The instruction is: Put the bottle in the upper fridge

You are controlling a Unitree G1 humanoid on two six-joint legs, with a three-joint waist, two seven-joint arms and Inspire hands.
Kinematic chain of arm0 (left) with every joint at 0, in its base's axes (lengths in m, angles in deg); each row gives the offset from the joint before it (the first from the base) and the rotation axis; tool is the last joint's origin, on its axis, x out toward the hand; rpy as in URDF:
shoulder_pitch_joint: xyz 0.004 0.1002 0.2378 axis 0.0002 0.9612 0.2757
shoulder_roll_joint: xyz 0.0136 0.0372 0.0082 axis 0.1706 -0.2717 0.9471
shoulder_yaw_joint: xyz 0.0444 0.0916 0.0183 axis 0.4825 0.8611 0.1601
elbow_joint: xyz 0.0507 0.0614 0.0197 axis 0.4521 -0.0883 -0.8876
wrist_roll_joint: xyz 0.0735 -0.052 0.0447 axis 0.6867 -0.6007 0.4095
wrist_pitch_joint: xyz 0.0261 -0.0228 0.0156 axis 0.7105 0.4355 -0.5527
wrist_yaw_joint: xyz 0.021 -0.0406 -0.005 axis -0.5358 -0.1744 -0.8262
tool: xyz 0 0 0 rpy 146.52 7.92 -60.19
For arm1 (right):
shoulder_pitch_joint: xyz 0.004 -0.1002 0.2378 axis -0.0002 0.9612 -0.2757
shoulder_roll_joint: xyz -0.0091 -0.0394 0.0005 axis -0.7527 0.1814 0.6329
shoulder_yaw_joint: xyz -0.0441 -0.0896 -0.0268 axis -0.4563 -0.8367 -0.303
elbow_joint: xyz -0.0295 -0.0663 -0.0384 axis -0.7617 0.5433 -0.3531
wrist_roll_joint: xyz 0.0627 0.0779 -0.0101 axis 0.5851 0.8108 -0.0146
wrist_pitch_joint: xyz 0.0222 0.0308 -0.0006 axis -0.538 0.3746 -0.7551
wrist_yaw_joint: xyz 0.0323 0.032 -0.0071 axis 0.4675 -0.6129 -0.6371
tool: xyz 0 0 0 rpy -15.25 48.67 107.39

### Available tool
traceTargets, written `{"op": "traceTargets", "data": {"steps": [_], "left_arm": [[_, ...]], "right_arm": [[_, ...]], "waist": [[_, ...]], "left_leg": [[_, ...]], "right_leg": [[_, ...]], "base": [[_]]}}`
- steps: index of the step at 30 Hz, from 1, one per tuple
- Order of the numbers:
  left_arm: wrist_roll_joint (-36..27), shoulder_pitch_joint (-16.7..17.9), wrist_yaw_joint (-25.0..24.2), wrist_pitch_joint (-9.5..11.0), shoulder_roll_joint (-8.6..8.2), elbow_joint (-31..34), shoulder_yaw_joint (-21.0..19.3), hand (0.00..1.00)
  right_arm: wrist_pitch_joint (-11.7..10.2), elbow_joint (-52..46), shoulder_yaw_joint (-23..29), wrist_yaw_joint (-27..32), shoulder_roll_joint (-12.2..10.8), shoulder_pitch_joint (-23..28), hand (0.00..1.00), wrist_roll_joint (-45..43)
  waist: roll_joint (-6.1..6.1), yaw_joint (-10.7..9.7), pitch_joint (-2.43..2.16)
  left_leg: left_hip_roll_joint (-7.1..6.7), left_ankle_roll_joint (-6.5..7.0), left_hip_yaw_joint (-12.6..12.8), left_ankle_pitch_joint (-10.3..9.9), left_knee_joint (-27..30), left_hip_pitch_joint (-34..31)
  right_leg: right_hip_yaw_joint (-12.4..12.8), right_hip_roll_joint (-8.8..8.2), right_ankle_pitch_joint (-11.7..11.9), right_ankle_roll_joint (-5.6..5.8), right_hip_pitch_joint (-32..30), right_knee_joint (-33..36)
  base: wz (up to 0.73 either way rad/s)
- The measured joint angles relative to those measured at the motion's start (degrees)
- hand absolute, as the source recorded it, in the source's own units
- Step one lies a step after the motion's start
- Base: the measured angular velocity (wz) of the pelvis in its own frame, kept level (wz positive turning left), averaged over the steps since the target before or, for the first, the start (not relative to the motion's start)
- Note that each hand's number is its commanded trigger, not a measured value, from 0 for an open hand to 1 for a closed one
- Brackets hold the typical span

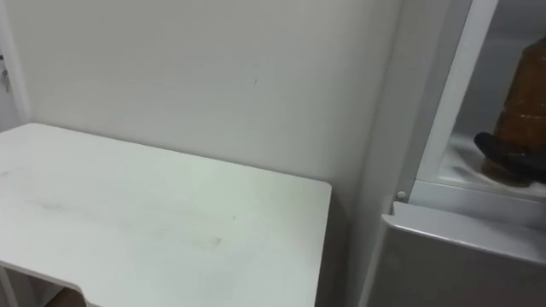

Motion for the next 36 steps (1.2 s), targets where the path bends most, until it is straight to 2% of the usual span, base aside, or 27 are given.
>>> {"op": "traceTargets", "data": {"steps": [4,7,12,14,15,17,18,20,23,24,27,29,32,36], "left_arm": [[-0.43,-0.08,0.15,0.21,-0.39,0.0,0.06,0.0],[-0.73,-0.02,0.34,0.93,-0.84,-0.02,0.04,0.0],[-0.75,0.04,0.36,2.08,-1.24,-0.05,0.03,0.0],[-0.63,0.48,0.36,2.66,-1.36,-0.34,0.01,0.0],[-0.63,0.45,0.36,2.94,-1.44,-0.61,0.0,0.0],[-0.25,0.11,0.36,4.85,-1.57,-1.71,-0.07,0.0],[0.08,0.01,0.36,5.16,-1.57,-1.97,-0.11,0.0],[0.3,-0.55,0.37,6.93,-1.9,-3.19,-0.11,0.0],[0.42,-1.3,0.39,8.22,-2.37,-5.25,0.09,0.0],[0.78,-1.49,0.39,8.32,-2.48,-5.67,0.15,0.0],[1.62,-1.75,0.34,8.69,-3.28,-7.88,0.25,0.0],[1.6,-2.12,0.25,8.88,-3.32,-9.25,1.27,0.0],[1.58,-2.73,0.2,9.74,-3.48,-10.84,2.51,0.0],[1.55,-3.11,0.22,10.5,-3.68,-10.9,2.89,0.0]], "right_arm": [[-0.73,-5.99,0.51,2.9,-0.03,3.65,0.0,0.1],[-0.87,-9.32,0.75,5.09,-1.15,4.17,0.0,-0.36],[-1.29,-16.39,2.28,7.44,-2.61,9.52,0.0,-1.45],[-1.39,-23.14,3.59,8.93,-5.24,12.88,0.0,-1.21],[-1.48,-24.6,3.73,9.12,-5.87,13.54,0.0,-1.17],[-1.88,-28.51,3.87,10.02,-7.64,15.6,0.0,-1.48],[-1.95,-29.4,3.97,10.29,-8.35,15.86,0.0,-1.87],[-2.84,-33.61,4.16,11.45,-10.94,16.29,0.0,-6.91],[-4.63,-36.66,4.16,13.32,-11.8,16.73,0.0,-14.63],[-5.03,-37.71,4.13,13.82,-11.87,17.45,0.0,-16.39],[-7.25,-43.42,3.84,14.58,-13.97,21.12,0.0,-23.74],[-9.68,-44.55,3.76,14.62,-15.8,22.99,0.0,-26.6],[-10.18,-44.55,3.49,15.2,-18.32,25.25,0.0,-28.55],[-10.83,-44.69,2.34,16.41,-21.03,27.77,0.0,-31.03]], "waist": [[0.97,-0.61,0.1],[1.65,-0.87,0.52],[1.92,-1.14,0.42],[2.15,-1.21,0.41],[2.49,-1.46,0.25],[2.8,-2.17,0.3],[2.92,-2.25,0.23],[3.43,-2.33,0.3],[3.35,-3.35,0.38],[3.29,-3.28,0.4],[3.16,-3.29,0.44],[3.17,-3.45,0.53],[3.51,-3.42,0.62],[3.59,-3.73,0.36]], "left_leg": [[-0.07,0.06,0.13,-0.25,-0.47,0.12],[-0.16,0.06,1.12,-0.24,-0.9,0.66],[-0.21,0.04,1.77,-0.23,-1.7,1.48],[-0.14,0.04,2.88,-0.23,-2.41,1.95],[-0.14,0.04,3.05,-0.23,-2.59,1.98],[-0.22,0.06,3.38,-0.23,-2.69,1.97],[-0.21,0.06,3.56,-0.23,-2.7,1.97],[-0.01,0.06,4.81,-0.23,-2.71,2.02],[-0.01,0.06,4.98,-0.23,-2.71,2.39],[0.01,0.06,5.14,-0.23,-2.73,2.5],[0.06,0.06,5.99,-0.23,-3.01,2.9],[0.08,0.05,6.22,-0.32,-3.08,2.83],[0.28,0.04,6.5,-0.83,-3.07,2.97],[0.34,0.13,7.34,-0.9,-3.09,2.59]], "right_leg": [[0.45,0.0,-0.12,0.25,0.1,-0.06],[1.46,0.08,-0.12,0.25,0.08,-0.01],[2.03,0.06,-0.18,0.34,-0.27,-0.1],[3.18,0.13,-0.26,0.4,-0.29,-0.13],[3.32,0.12,-0.26,0.41,-0.31,-0.13],[3.65,0.04,-0.24,0.45,-0.59,-0.04],[3.95,0.09,-0.24,0.45,-0.73,0.0],[4.74,0.13,-0.24,0.44,-1.3,0.13],[5.19,0.11,-0.25,0.44,-1.72,0.31],[5.53,0.16,-0.26,0.43,-1.71,0.31],[6.51,0.22,-0.32,0.48,-1.79,0.27],[6.99,0.23,-0.38,0.52,-2.2,0.12],[8.02,0.49,-0.4,0.55,-2.73,0.8],[8.7,0.49,-0.35,0.6,-3.47,1.2]], "base": [[-0.03],[-0.15],[-0.09],[-0.22],[-0.16],[-0.1],[-0.2],[-0.25],[-0.05],[-0.14],[-0.15],[-0.09],[-0.13],[-0.11]]}}
